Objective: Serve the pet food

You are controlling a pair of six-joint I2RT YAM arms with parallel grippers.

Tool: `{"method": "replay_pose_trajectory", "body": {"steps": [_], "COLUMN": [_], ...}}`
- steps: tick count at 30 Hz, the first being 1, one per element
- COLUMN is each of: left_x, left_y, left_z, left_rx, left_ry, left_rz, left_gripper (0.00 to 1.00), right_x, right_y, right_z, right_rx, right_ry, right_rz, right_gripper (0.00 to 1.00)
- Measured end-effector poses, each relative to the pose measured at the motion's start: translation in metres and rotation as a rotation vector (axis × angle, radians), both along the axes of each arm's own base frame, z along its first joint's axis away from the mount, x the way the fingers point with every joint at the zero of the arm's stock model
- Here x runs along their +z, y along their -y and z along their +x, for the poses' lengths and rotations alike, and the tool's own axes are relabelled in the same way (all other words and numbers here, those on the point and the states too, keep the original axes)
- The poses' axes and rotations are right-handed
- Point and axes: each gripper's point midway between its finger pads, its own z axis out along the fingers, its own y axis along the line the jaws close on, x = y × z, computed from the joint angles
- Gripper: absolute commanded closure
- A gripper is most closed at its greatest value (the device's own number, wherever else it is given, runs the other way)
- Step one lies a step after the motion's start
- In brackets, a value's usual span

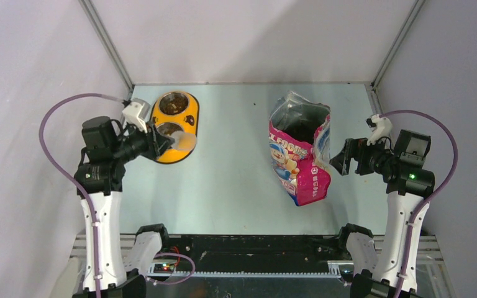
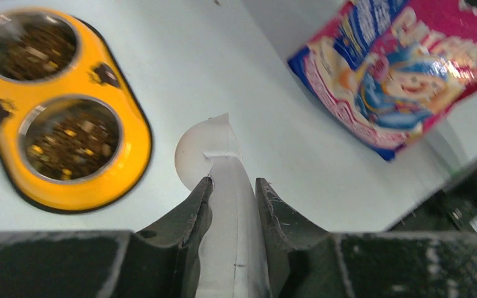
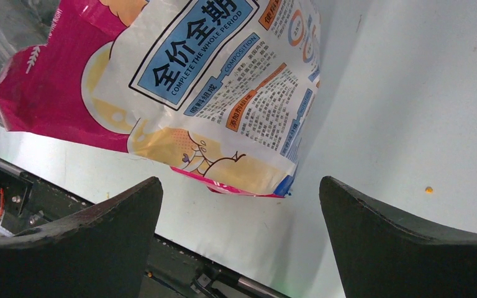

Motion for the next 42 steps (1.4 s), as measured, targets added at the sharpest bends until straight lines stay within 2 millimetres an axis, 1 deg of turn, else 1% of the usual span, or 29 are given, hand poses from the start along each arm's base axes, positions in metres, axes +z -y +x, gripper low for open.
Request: {"method": "replay_pose_trajectory", "body": {"steps": [4,8,12,14,20,22,27,34,37,39,42], "left_x": [-0.026,-0.069,-0.112,-0.124,-0.135,-0.138,-0.145,-0.163,-0.168,-0.173,-0.185], "left_y": [0.019,0.045,0.062,0.065,0.073,0.078,0.096,0.111,0.115,0.116,0.118], "left_z": [-0.022,-0.045,-0.060,-0.060,-0.041,-0.038,-0.042,-0.044,-0.046,-0.049,-0.054], "left_rx": [-0.112,-0.239,-0.312,-0.316,-0.305,-0.313,-0.361,-0.365,-0.358,-0.352,-0.334], "left_ry": [-0.116,-0.284,-0.449,-0.509,-0.587,-0.613,-0.666,-0.836,-0.893,-0.930,-1.014], "left_rz": [-0.016,-0.054,-0.103,-0.122,-0.186,-0.198,-0.248,-0.386,-0.428,-0.454,-0.494], "left_gripper": [1.00,1.00,1.00,1.00,1.00,1.00,1.00,0.97,0.93,0.88,0.85], "right_x": [0.001,0.003,0.004,0.003,0.003,0.003,0.004,0.003,0.002,0.003,0.003], "right_y": [-0.001,-0.001,-0.003,-0.003,-0.003,-0.003,-0.002,-0.003,-0.002,-0.002,-0.001], "right_z": [0.000,0.002,0.004,0.004,0.008,0.007,0.006,0.010,0.013,0.016,0.020], "right_rx": [0.000,0.002,0.006,0.006,0.007,0.006,0.001,0.006,0.004,0.000,-0.003], "right_ry": [0.000,0.013,0.014,0.007,0.003,0.006,0.011,0.003,-0.001,0.002,0.001], "right_rz": [0.010,0.011,0.023,0.032,0.043,0.040,0.031,0.047,0.054,0.057,0.062], "right_gripper": [0.00,0.00,0.00,0.00,0.00,0.00,0.00,0.00,0.00,0.00,0.00]}}
